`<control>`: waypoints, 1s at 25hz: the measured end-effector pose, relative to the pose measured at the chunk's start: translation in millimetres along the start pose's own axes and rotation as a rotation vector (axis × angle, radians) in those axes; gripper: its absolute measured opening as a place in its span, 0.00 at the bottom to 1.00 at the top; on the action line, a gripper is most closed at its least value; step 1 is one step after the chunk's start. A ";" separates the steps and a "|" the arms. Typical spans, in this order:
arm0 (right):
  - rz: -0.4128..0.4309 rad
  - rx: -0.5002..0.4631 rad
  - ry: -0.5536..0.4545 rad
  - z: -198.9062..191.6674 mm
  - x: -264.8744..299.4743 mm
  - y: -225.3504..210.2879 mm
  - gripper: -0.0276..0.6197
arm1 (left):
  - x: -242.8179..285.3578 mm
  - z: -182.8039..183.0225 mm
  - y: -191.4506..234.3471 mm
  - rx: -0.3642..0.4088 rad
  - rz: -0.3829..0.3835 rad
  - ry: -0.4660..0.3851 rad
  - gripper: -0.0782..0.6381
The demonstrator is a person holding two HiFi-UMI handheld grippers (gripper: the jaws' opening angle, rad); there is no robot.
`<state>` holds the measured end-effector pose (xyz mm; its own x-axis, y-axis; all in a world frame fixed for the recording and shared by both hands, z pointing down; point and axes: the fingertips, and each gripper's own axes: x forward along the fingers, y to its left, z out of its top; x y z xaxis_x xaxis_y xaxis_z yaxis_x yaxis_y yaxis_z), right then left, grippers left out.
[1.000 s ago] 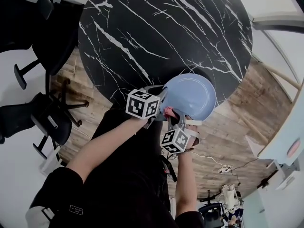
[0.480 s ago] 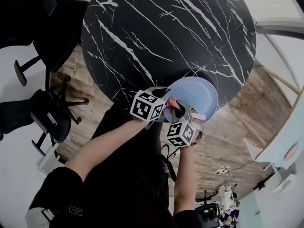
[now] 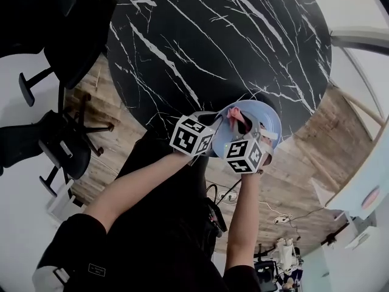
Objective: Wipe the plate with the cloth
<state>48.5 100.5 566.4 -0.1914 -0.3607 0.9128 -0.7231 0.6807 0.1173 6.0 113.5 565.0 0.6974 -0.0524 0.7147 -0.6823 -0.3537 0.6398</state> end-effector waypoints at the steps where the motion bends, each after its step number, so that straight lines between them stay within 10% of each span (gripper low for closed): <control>1: -0.007 0.002 -0.001 -0.7 1.6 -3.7 0.06 | 0.0 0.0 0.1 -0.001 0.000 0.000 0.13; 13: -0.152 0.032 0.004 -18.2 -1.3 -53.2 0.06 | -0.4 -0.3 0.5 -0.027 0.000 -0.012 0.13; 25: -0.104 -0.062 -0.030 -22.8 -11.9 15.9 0.06 | -0.3 -0.2 1.3 -0.036 0.008 -0.019 0.13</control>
<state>54.4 130.1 566.3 -0.1379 -0.4491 0.8828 -0.6981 0.6763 0.2350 4.9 113.2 565.7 0.6960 -0.0730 0.7143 -0.6948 -0.3193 0.6444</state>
